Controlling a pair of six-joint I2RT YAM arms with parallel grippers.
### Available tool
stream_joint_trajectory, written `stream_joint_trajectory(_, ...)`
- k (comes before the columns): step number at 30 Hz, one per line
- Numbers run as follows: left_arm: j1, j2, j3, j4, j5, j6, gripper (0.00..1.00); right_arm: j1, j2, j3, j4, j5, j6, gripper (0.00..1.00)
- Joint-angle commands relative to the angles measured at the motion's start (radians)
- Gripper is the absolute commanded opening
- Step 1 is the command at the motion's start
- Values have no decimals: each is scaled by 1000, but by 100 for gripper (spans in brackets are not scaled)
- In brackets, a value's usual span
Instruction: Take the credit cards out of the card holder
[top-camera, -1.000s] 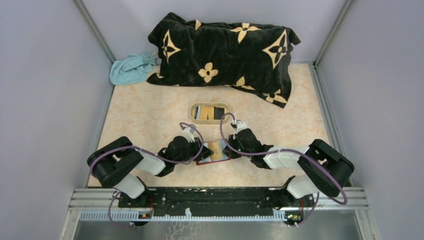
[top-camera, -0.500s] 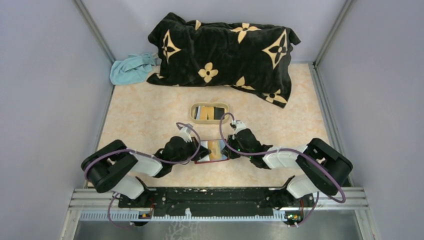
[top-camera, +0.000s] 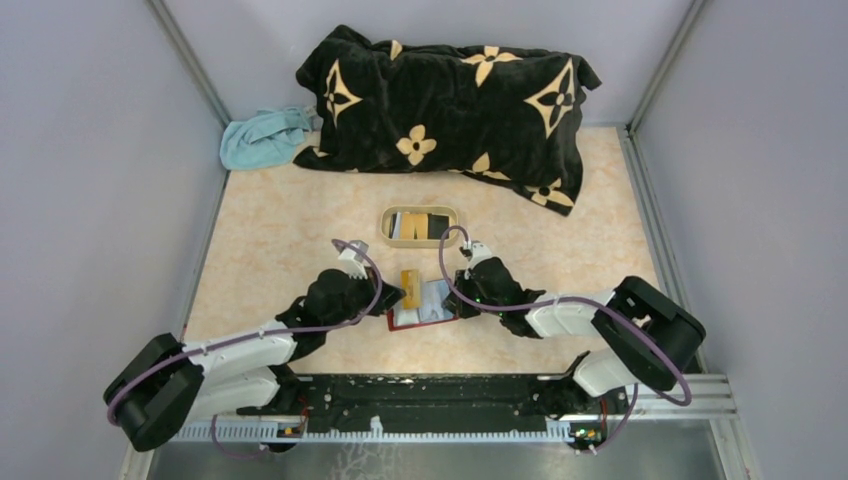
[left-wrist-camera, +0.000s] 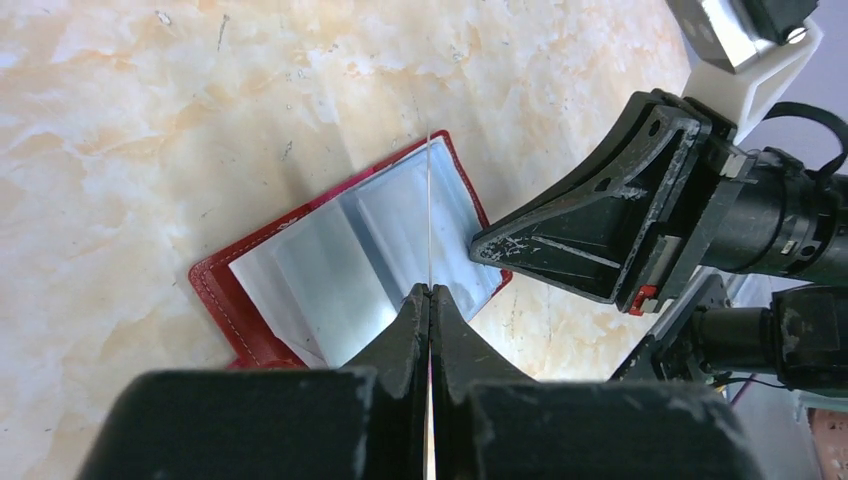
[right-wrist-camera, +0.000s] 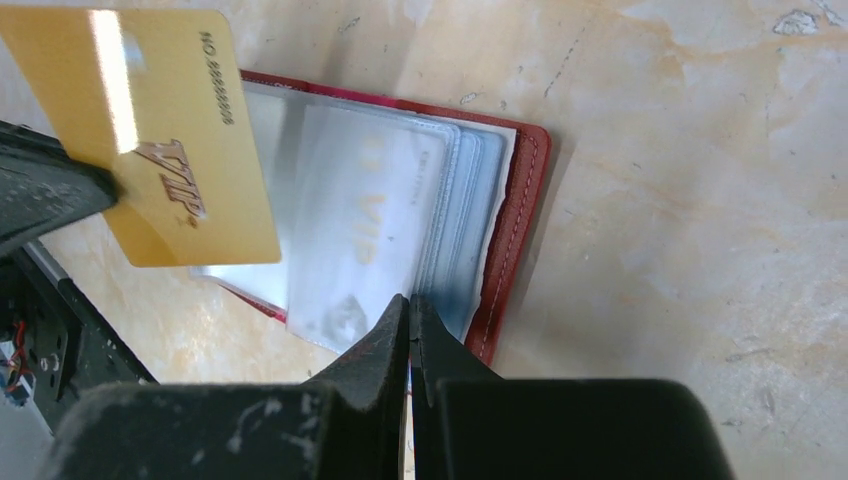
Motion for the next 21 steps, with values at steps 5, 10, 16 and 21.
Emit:
stream_joint_trajectory(5, 127, -139, 2, 11, 253, -14, 0, -24, -268, -66, 76, -114, -29, 0)
stream_joint_trajectory(10, 208, -115, -45, 245, 513, -106, 0, -53, -394, -48, 98, -233, -37, 34)
stream_joint_trajectory(16, 207, 0, -55, 494, 671, -218, 0, -53, -364, -9, 132, -301, -41, 55)
stream_joint_trajectory(21, 207, 93, -80, 731, 717, -320, 0, -53, -331, -4, 190, -330, -21, 46)
